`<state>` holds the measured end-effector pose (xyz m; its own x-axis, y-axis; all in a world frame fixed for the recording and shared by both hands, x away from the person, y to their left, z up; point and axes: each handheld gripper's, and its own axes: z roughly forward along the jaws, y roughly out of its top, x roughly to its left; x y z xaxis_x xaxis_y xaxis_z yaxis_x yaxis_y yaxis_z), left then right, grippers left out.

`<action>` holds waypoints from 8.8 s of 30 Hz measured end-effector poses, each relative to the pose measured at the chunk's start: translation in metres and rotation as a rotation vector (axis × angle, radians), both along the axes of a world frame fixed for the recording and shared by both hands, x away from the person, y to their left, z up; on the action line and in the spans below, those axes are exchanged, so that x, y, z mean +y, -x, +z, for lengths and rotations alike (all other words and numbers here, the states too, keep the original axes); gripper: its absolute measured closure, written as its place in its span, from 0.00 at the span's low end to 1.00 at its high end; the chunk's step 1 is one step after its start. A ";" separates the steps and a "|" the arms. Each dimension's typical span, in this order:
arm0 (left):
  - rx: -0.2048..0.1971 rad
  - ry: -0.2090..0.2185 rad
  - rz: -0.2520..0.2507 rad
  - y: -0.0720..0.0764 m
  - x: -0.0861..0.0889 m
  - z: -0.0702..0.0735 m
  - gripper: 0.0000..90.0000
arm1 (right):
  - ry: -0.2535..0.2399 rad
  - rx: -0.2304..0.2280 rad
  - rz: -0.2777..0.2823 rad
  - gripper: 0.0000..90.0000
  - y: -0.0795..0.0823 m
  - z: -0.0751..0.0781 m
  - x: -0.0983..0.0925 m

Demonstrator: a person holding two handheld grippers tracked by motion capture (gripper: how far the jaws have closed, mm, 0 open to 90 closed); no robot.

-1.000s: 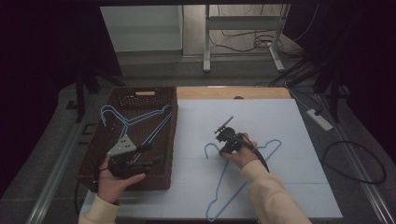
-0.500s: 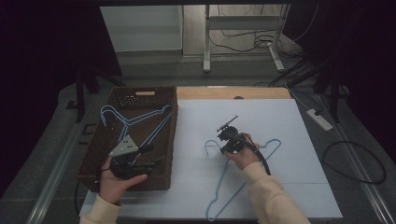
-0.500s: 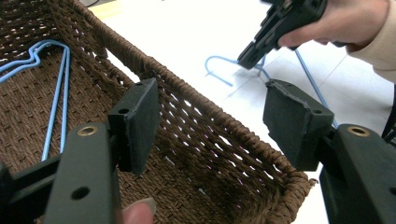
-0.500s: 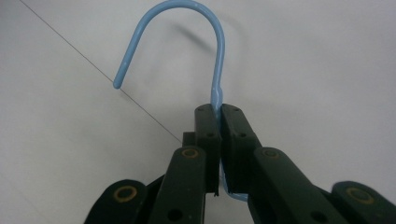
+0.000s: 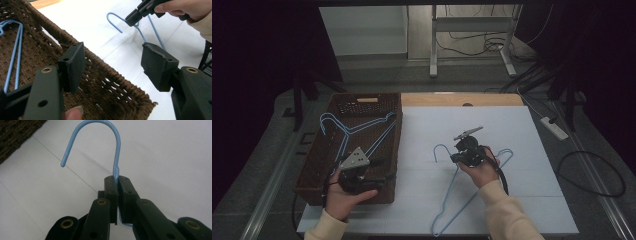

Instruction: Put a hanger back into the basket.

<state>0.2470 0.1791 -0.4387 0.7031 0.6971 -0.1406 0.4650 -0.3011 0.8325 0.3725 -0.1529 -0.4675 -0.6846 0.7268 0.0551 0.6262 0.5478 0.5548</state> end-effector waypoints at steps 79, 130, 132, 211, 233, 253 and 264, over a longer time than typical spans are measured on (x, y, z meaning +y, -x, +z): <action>0.340 -0.050 -0.177 -0.046 -0.175 -0.073 0.89 | -0.134 -0.122 -0.022 0.96 0.022 0.017 -0.021; 0.066 0.247 -0.082 -0.018 -0.054 0.051 0.95 | -0.331 -0.296 -0.048 0.45 0.078 0.001 -0.134; 0.056 0.254 -0.067 -0.018 -0.043 0.056 0.95 | -0.323 -0.295 -0.045 0.45 0.077 0.000 -0.133; 0.253 0.027 0.207 -0.076 0.106 0.002 0.95 | -0.264 -0.254 -0.040 0.44 0.073 -0.010 -0.127; 0.201 -0.157 0.379 -0.073 0.109 -0.002 0.53 | -0.258 -0.253 -0.030 0.44 0.074 -0.009 -0.125; -0.036 0.010 0.134 -0.008 0.058 0.018 0.41 | -0.277 -0.242 -0.034 0.43 0.072 -0.008 -0.134; -0.050 0.038 0.115 0.007 0.042 0.000 0.39 | -0.300 -0.239 -0.021 0.42 0.075 -0.007 -0.147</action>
